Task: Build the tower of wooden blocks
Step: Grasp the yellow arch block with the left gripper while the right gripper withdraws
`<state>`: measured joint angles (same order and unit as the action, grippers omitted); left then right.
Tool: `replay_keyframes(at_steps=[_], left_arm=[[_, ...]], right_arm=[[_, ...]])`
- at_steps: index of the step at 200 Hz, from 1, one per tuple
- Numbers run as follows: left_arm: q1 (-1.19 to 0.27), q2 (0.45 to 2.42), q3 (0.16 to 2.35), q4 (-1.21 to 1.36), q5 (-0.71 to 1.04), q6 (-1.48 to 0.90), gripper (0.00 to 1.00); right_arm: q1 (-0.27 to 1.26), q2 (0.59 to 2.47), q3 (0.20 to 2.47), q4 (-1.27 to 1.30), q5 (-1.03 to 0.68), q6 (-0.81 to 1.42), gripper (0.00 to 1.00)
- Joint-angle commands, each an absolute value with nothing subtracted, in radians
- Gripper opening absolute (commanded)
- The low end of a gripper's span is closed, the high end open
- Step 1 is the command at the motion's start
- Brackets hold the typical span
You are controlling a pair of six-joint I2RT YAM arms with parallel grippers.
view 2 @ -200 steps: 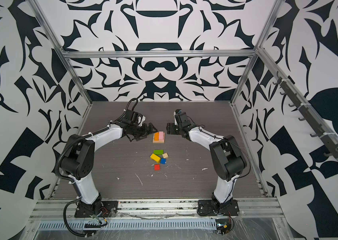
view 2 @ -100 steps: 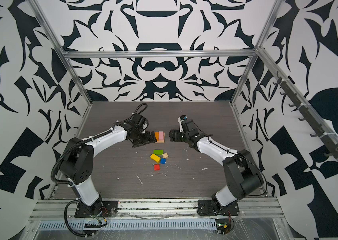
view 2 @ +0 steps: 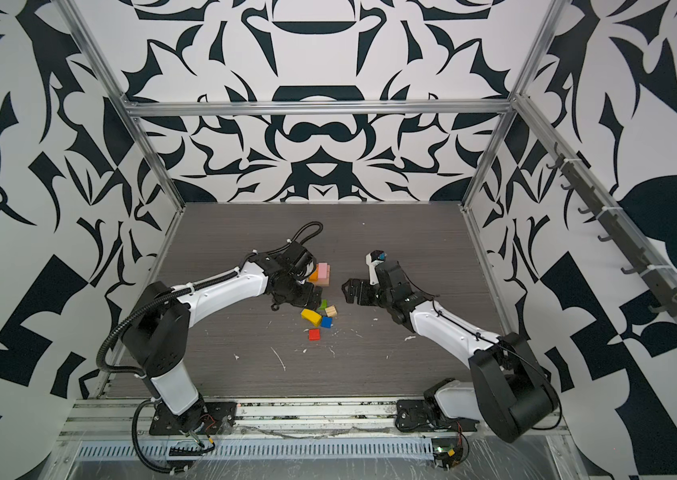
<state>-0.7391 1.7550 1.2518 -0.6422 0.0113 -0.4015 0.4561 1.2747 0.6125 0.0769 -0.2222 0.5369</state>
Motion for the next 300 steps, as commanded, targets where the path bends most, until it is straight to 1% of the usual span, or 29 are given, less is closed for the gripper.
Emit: replay_keyframes(at_steps=[1, 43, 68, 94, 123, 171, 176, 190, 253, 300], left_arm=[[-0.743, 1.728, 1.216, -0.631, -0.017, -0.334, 0.96], [-0.763, 1.741, 1.208, -0.623, -0.015, -0.256, 0.93], [-0.795, 1.759, 1.221, -0.641, -0.03, -0.211, 0.9], [-0.819, 1.768, 1.224, -0.64, -0.053, -0.196, 0.89], [-0.841, 1.798, 1.228, -0.642, -0.067, -0.174, 0.87], [-0.857, 1.851, 1.239, -0.644, -0.092, -0.164, 0.86], [-0.857, 1.854, 1.239, -0.644, -0.091, -0.164, 0.82], [-0.857, 1.858, 1.241, -0.642, -0.094, -0.163, 0.81], [-0.857, 1.882, 1.248, -0.628, -0.107, -0.164, 0.76], [-0.857, 1.897, 1.258, -0.618, -0.099, -0.167, 0.76]], right_arm=[[0.46, 1.207, 0.56, 0.207, -0.248, 0.603, 0.99], [0.462, 1.139, 0.535, 0.182, -0.216, 0.595, 0.99], [0.461, 1.134, 0.543, 0.172, -0.212, 0.592, 0.98], [0.461, 1.133, 0.546, 0.172, -0.206, 0.594, 0.98], [0.462, 1.135, 0.548, 0.169, -0.207, 0.594, 0.97], [0.461, 1.131, 0.547, 0.166, -0.207, 0.59, 0.97], [0.461, 1.13, 0.546, 0.166, -0.209, 0.59, 0.97], [0.462, 1.132, 0.546, 0.166, -0.211, 0.589, 0.97], [0.461, 1.135, 0.548, 0.17, -0.218, 0.588, 0.96], [0.461, 1.138, 0.546, 0.169, -0.221, 0.586, 0.95]])
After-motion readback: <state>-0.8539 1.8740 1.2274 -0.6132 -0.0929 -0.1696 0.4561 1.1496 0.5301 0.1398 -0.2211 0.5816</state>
